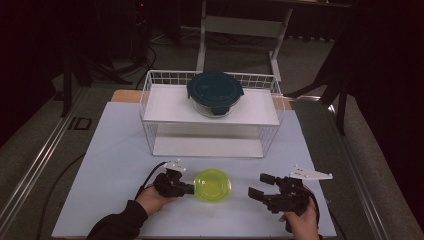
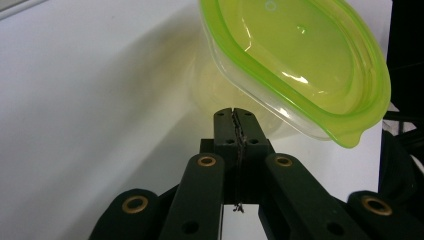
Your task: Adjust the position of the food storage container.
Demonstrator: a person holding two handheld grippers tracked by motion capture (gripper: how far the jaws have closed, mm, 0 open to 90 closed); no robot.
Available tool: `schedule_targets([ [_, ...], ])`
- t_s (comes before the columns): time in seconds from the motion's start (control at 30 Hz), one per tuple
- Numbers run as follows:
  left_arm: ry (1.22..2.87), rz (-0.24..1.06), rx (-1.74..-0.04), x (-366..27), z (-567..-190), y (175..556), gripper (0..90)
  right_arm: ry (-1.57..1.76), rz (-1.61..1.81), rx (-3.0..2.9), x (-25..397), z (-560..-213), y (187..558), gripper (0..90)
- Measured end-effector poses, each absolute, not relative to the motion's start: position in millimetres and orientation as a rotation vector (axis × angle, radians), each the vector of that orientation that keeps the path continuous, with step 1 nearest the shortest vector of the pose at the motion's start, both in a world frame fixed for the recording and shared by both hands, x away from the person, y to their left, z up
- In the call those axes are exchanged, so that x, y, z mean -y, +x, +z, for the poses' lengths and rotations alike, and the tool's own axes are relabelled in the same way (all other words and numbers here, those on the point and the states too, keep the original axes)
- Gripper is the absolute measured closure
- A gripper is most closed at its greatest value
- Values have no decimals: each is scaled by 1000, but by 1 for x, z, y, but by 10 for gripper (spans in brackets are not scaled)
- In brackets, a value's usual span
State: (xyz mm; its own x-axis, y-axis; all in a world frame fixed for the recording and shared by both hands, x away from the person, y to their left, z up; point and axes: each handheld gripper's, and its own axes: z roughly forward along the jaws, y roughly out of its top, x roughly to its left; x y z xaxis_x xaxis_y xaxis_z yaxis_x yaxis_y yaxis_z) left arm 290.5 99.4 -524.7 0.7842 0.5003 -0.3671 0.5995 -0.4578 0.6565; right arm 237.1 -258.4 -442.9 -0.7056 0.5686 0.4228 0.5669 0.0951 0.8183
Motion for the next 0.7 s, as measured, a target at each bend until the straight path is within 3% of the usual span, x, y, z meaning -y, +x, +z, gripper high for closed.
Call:
schedule_targets([
  [0.3, 2137, -148, -809, -93, -525, 294, 891, 1213, 1718, -2325, 259, -445, 238, 153],
  [0.57, 2095, -128, -854, -118, -515, 291, 887, 1199, 1697, -2328, 258, -445, 237, 153],
  [0.7, 2053, -114, -830, -134, -503, 284, 814, 1193, 1690, -2326, 257, -445, 237, 154],
])
